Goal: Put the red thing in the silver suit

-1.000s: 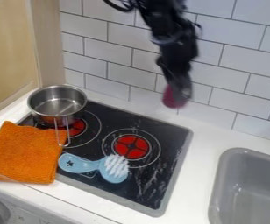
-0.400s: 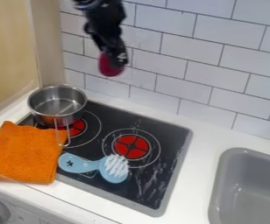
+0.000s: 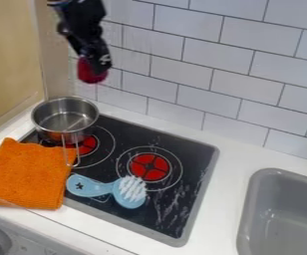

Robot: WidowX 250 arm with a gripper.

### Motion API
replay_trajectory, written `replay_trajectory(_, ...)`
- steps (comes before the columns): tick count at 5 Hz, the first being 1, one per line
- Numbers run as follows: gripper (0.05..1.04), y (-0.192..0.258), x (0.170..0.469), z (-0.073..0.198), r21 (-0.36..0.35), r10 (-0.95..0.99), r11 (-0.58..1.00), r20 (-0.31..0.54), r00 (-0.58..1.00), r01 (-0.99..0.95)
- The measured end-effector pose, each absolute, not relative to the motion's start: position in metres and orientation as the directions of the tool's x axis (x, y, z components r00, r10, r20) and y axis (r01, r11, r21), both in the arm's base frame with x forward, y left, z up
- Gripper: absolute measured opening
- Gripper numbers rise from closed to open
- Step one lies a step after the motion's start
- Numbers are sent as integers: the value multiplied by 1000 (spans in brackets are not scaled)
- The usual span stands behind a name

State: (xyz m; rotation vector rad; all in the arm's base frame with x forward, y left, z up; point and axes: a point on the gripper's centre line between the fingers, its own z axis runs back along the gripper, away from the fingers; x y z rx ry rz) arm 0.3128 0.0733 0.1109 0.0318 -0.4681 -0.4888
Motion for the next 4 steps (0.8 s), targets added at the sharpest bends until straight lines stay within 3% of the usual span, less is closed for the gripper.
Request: replay_trajectory(4,653,104,310,61,68,-392,917,326,860,393)
